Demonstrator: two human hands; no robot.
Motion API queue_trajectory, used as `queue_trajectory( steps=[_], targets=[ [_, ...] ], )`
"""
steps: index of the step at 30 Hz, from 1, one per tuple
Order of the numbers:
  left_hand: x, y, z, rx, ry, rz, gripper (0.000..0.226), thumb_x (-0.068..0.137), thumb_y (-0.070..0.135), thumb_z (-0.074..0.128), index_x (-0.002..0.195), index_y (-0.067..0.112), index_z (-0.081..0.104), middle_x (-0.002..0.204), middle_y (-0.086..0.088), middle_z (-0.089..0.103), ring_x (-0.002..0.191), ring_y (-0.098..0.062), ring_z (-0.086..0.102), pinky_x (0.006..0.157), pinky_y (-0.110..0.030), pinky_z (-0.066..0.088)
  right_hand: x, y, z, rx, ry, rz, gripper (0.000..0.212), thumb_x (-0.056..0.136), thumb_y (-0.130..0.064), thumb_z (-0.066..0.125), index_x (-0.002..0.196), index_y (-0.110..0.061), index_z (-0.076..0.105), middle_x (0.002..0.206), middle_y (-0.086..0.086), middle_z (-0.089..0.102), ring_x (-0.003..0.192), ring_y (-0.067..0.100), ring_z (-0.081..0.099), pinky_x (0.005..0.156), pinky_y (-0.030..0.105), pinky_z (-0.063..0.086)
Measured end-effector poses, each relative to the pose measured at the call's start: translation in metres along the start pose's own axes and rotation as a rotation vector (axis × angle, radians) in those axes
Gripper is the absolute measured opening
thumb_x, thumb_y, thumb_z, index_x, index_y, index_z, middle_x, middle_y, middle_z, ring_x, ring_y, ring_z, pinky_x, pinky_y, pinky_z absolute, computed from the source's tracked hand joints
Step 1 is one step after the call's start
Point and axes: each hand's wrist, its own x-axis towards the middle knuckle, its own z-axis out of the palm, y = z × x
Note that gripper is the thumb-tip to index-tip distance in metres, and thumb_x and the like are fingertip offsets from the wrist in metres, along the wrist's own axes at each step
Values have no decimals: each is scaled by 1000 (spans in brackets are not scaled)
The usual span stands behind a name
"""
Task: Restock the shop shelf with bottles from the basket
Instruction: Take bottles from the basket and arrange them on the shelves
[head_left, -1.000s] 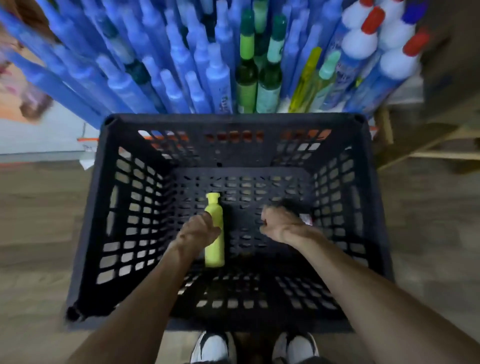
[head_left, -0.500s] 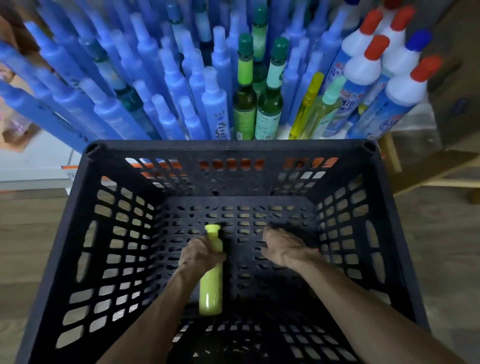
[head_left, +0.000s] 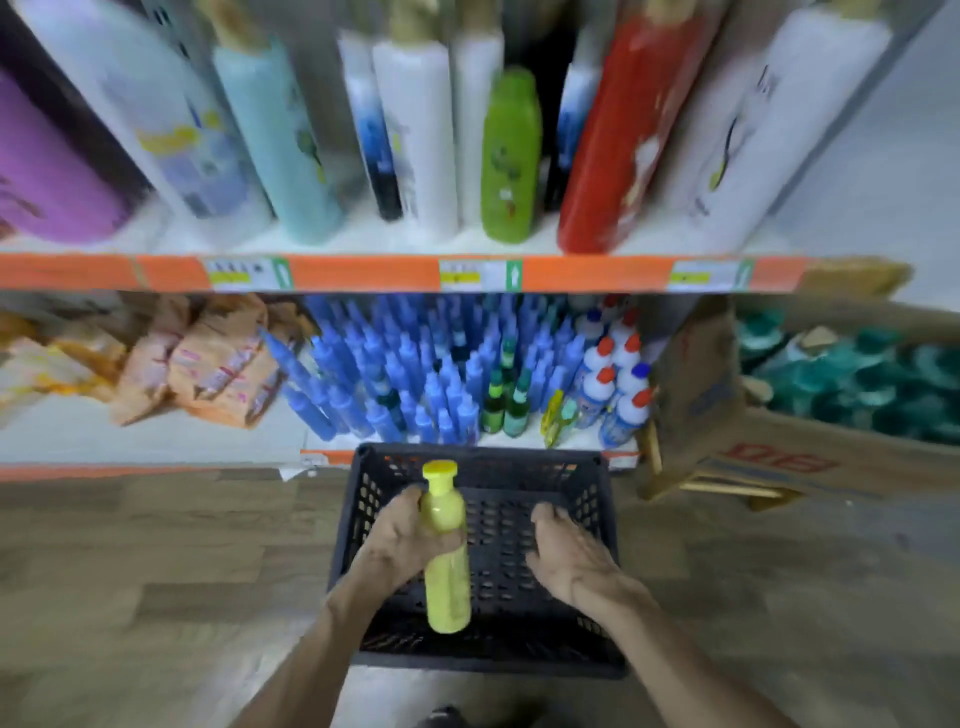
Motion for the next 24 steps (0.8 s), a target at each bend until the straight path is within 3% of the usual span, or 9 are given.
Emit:
queue_trajectory(
  steps=[1,3,5,9,12,15,17,20,24],
  targets=[
    [-43,35,-16,-41,-27,21,35,74,-6,74,82,17,50,76,2,55,61,1,59,55,-8,45,-34,-15,-32,-5,19,-9,48,98,-28,53,139,-13,34,142,9,42,129,29,48,97,37,42],
    [-121,98,-50,-94,-33,57,44,52,12,83,87,15,56,74,0,63,70,-11,59,68,-21,49,-99,-47,-98,-26,54,-31,46,98,-28,52,137,-13,34,141,9,43,129,29,47,98,38,42],
    [-182,153,-82,-217,-46,67,56,36,19,78,87,12,57,67,3,67,66,-14,61,68,-31,51,-152,-75,-156,-37,102,-52,51,99,-27,51,143,-13,30,144,8,41,129,28,47,92,36,43],
    [-289,259,-129,-196,-35,114,63,36,27,76,89,0,56,76,-11,62,61,-14,64,57,-28,52,-248,-131,-271,-72,188,-115,40,100,-21,45,137,-12,37,139,7,46,125,27,50,79,32,33],
    [-335,306,-155,-192,52,177,59,48,29,77,95,1,54,79,-12,62,70,-22,64,66,-38,54,-291,-163,-328,-102,266,-170,32,98,-17,45,130,-13,42,136,6,48,123,26,51,81,36,39],
    [-366,329,-176,-190,120,256,54,60,30,74,105,8,54,94,-14,66,85,-26,68,81,-46,57,-322,-188,-358,-123,329,-218,27,98,-15,44,125,-13,43,123,6,51,116,26,54,77,36,41],
    [-380,334,-188,-241,163,271,62,60,31,77,111,10,48,104,-17,64,93,-28,68,79,-47,58,-340,-200,-365,-106,338,-226,23,99,-15,45,121,-12,43,110,4,48,105,27,56,71,34,37],
    [-400,331,-206,-274,197,325,61,63,31,80,110,14,46,107,-16,62,95,-30,68,79,-51,58,-359,-215,-363,-89,360,-197,33,99,-17,46,130,-9,40,122,7,52,100,26,58,71,33,40],
    [-420,325,-230,-263,199,416,52,68,22,80,110,15,50,107,-16,63,97,-32,67,80,-52,57,-382,-235,-349,-35,394,-138,65,98,-16,48,154,-10,15,141,12,47,120,29,55,89,39,50]
  ],
)
